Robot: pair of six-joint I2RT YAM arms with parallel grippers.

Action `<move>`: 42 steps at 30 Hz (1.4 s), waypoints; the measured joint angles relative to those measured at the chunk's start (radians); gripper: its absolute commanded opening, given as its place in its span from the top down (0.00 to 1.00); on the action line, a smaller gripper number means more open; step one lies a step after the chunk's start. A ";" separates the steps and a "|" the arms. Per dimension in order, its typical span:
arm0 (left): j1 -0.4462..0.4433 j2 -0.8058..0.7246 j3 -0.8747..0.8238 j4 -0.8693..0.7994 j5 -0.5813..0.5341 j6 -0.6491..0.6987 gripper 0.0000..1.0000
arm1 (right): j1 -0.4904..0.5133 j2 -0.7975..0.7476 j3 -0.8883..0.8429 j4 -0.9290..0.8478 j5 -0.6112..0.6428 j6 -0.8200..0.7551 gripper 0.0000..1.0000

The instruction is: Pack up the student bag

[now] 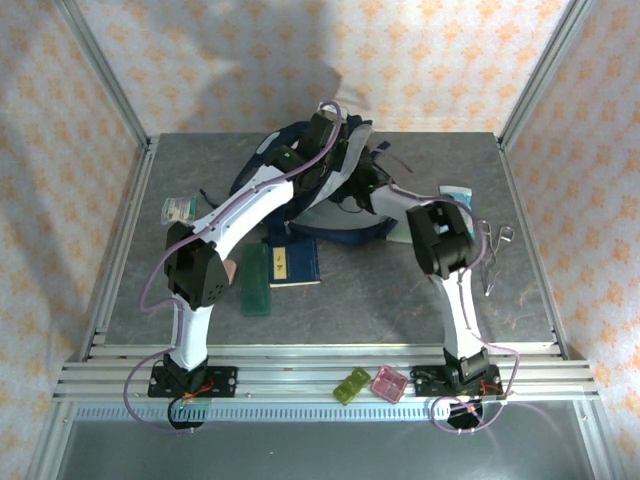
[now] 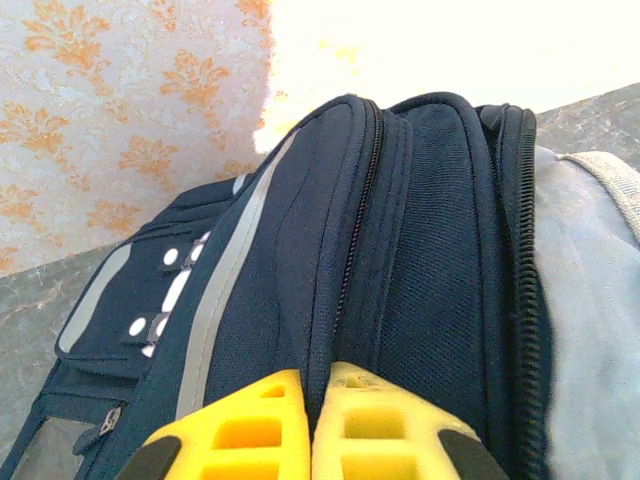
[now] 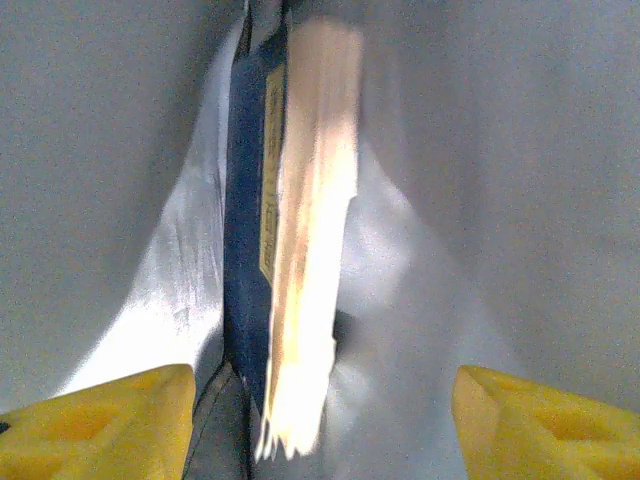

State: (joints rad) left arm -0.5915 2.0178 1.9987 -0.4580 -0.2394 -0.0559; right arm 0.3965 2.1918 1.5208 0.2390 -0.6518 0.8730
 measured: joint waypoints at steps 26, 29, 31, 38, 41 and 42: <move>0.003 0.040 -0.127 0.085 0.022 -0.229 0.41 | 0.184 -0.777 -0.682 -0.174 0.211 -0.262 0.52; 0.003 -0.218 -0.433 0.155 0.036 -0.275 0.40 | 0.245 -0.703 -0.644 -0.211 0.230 -0.282 0.54; 0.005 -0.394 -0.614 0.210 0.047 -0.309 0.40 | 0.294 -0.638 -0.603 -0.235 0.245 -0.293 0.59; 0.011 -0.754 -1.036 0.288 0.048 -0.431 0.40 | 0.417 -0.389 -0.403 -0.304 0.303 -0.301 0.64; 0.011 -0.816 -1.175 0.283 0.049 -0.492 0.40 | 0.438 -0.299 -0.330 -0.333 0.330 -0.294 0.63; 0.011 -0.836 -1.215 0.282 0.049 -0.510 0.40 | 0.441 -0.275 -0.316 -0.342 0.340 -0.291 0.63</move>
State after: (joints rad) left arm -0.5800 1.1820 0.7837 -0.1764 -0.1902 -0.5663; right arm 0.8375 1.9171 1.2049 -0.1028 -0.3122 0.5823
